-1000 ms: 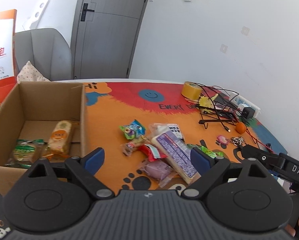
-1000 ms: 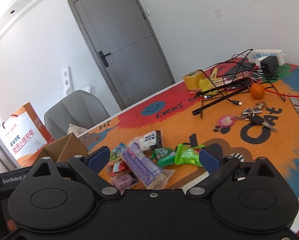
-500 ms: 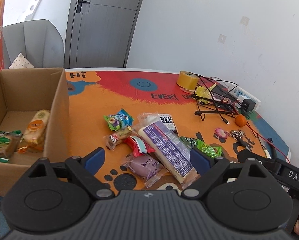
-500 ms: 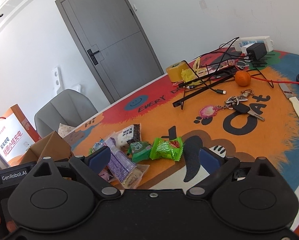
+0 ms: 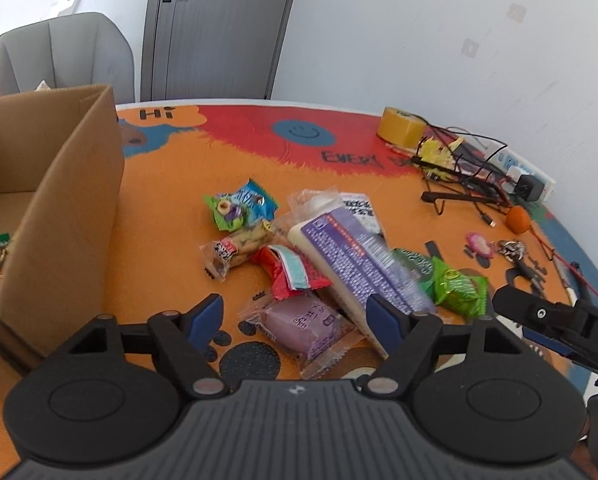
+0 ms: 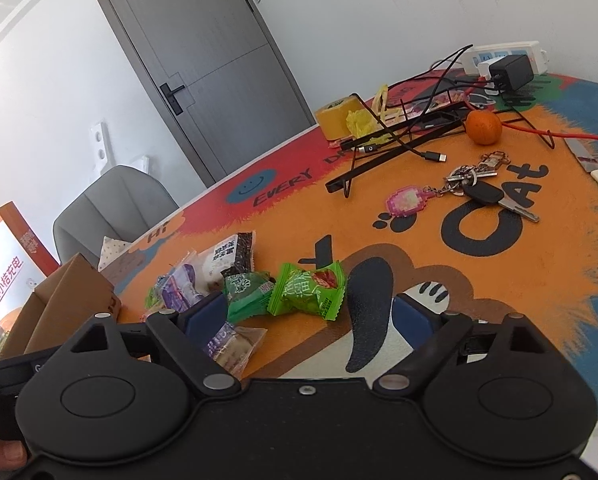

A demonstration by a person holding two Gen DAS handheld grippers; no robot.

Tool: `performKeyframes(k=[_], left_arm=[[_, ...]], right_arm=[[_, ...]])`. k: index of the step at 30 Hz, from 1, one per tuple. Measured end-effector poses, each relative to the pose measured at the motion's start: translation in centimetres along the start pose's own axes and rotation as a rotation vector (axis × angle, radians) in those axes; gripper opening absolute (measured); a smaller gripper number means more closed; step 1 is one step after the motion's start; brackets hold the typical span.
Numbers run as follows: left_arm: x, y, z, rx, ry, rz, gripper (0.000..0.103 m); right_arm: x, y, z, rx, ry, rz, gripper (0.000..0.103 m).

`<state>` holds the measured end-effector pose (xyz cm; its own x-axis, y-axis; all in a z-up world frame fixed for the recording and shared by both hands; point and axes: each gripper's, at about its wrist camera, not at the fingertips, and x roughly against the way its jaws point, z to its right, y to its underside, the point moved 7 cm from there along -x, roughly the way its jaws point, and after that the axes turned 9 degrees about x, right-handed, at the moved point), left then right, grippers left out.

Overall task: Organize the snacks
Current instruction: 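Grasp the pink packet with the left gripper while the right grasps the green candy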

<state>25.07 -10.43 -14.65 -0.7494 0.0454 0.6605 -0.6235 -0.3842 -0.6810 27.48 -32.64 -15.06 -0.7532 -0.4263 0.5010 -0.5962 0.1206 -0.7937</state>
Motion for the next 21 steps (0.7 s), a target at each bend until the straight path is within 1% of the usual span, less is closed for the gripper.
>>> performKeyframes(k=[8,11,12,14,15,16,18,21], left_arm=[[-1.6,0.3,-0.2,-0.002,-0.019,-0.017,0.076],[-1.7,0.3,-0.2,-0.009,-0.014,-0.009,0.067],[-1.7,0.3,-0.1,-0.011,-0.009,-0.009,0.061],[-1.7,0.3,0.0,-0.014,-0.013,-0.008,0.056],[-1.7,0.3,-0.1,-0.015,-0.011,-0.010,0.052],[-1.7,0.3,-0.1,-0.015,-0.005,-0.012,0.044],[-1.6,0.3,0.0,-0.012,0.015,-0.022,0.040],[-1.3,0.3,-0.1,-0.011,0.015,-0.026,0.038]], right_arm=[[-1.5,-0.1,0.2,-0.003,-0.008,-0.013,0.089],[-2.1,-0.2,0.1,0.003,-0.010,-0.019,0.087],[-2.4,-0.2,0.1,0.003,-0.009,-0.021,0.087],[-2.9,-0.2,0.2,-0.003,-0.005,-0.028,0.087],[-3.2,-0.2,0.2,-0.006,-0.004,-0.030,0.086],[-3.4,-0.2,0.2,-0.006,-0.001,-0.027,0.085],[-3.7,-0.3,0.1,0.003,0.007,-0.021,0.084],[-4.2,-0.5,-0.2,0.015,0.018,-0.023,0.076]])
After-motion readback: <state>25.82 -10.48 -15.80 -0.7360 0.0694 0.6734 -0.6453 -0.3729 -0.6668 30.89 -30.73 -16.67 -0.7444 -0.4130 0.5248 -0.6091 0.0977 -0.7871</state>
